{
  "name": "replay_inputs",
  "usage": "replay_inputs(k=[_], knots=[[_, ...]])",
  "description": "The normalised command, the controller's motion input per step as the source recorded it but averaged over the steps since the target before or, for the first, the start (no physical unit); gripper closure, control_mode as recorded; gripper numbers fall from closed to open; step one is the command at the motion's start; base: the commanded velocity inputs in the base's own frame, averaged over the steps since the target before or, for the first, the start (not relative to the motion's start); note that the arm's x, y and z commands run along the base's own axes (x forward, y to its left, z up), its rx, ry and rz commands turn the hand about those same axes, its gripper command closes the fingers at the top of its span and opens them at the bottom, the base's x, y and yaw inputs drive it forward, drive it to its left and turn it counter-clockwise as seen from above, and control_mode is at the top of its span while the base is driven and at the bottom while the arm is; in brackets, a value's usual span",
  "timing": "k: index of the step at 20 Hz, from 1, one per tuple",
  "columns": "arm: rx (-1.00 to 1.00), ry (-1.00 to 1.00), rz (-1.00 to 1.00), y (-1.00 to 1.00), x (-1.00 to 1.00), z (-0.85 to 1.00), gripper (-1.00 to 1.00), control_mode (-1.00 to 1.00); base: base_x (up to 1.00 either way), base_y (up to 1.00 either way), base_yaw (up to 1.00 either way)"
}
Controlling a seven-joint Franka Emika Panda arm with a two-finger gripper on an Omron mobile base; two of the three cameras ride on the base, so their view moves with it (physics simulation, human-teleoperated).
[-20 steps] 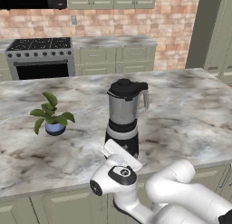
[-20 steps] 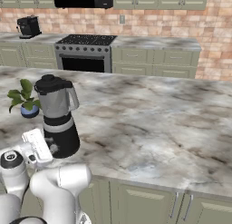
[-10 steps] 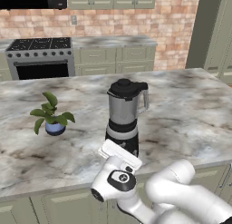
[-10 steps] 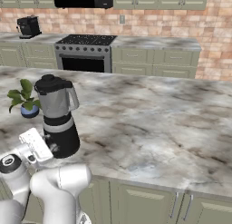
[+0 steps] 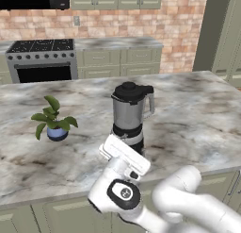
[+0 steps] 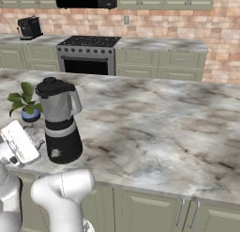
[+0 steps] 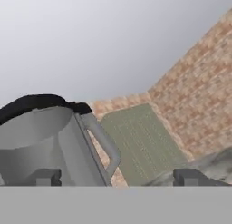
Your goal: Open the blender lid, put the banana in the blender, close the lid, and start the blender.
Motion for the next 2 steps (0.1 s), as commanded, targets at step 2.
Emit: replay_inputs(k=[2], knots=[[0.0,-0.13,-0.04,0.0,-0.49,1.0,-1.0,-1.0,0.0,0.0,0.0]])
